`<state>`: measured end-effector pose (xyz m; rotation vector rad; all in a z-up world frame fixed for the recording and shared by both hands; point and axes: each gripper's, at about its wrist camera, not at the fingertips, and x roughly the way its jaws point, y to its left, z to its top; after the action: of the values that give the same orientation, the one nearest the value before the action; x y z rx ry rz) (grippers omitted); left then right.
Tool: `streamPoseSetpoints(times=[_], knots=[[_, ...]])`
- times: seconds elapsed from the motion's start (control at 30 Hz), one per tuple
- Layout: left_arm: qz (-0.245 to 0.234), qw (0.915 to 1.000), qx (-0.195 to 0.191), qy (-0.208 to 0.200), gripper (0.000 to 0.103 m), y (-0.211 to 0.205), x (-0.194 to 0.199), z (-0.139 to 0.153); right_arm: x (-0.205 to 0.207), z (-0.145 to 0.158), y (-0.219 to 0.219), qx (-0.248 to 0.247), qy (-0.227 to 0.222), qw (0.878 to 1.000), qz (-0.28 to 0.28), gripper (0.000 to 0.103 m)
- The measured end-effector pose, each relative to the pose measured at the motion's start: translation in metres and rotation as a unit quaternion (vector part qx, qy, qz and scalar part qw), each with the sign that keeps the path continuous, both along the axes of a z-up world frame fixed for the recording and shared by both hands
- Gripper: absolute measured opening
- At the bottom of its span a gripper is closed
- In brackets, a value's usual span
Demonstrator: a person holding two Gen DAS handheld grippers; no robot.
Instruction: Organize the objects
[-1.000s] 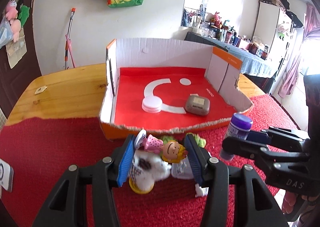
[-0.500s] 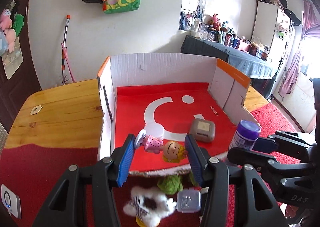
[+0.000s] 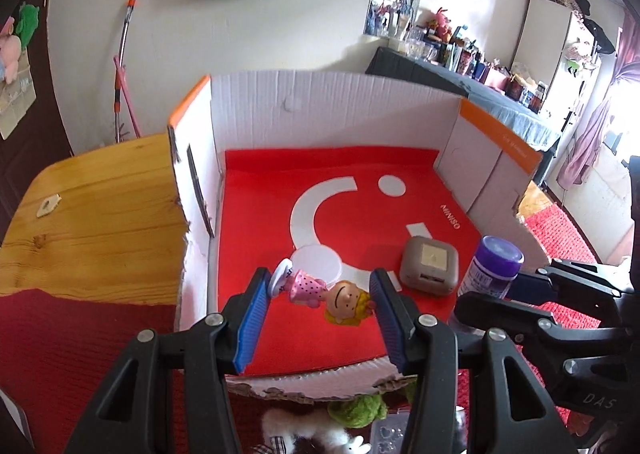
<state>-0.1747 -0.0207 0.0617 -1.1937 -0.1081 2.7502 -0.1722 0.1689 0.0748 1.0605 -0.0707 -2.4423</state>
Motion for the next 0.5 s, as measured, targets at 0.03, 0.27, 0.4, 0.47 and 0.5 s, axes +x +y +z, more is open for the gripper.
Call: streamPoseSetpoints(times=[0.03, 0.27, 0.4, 0.47, 0.5], knots=[[0.0, 1.0, 0.001, -0.003, 0.053, 0.0, -0.001, -0.002, -0.002, -0.003, 0.0, -0.002, -0.005, 1.0, 0.0, 0.027], [-0.005, 0.9999, 0.006, -0.015, 0.053, 0.0, -0.005, -0.008, -0.009, -0.013, -0.001, -0.001, -0.022, 1.0, 0.004, 0.027], [-0.008, 0.9998, 0.004, -0.017, 0.053, 0.001, -0.005, -0.011, -0.012, -0.016, -0.003, 0.004, -0.028, 1.0, 0.006, 0.027], [-0.008, 0.9999, 0.0, -0.015, 0.053, 0.002, -0.004, -0.011, -0.012, -0.018, -0.004, 0.007, -0.03, 1.0, 0.006, 0.027], [-0.008, 0.9999, -0.001, -0.015, 0.053, 0.002, -0.004, -0.011, -0.013, -0.019, -0.004, 0.009, -0.031, 0.999, 0.006, 0.027]])
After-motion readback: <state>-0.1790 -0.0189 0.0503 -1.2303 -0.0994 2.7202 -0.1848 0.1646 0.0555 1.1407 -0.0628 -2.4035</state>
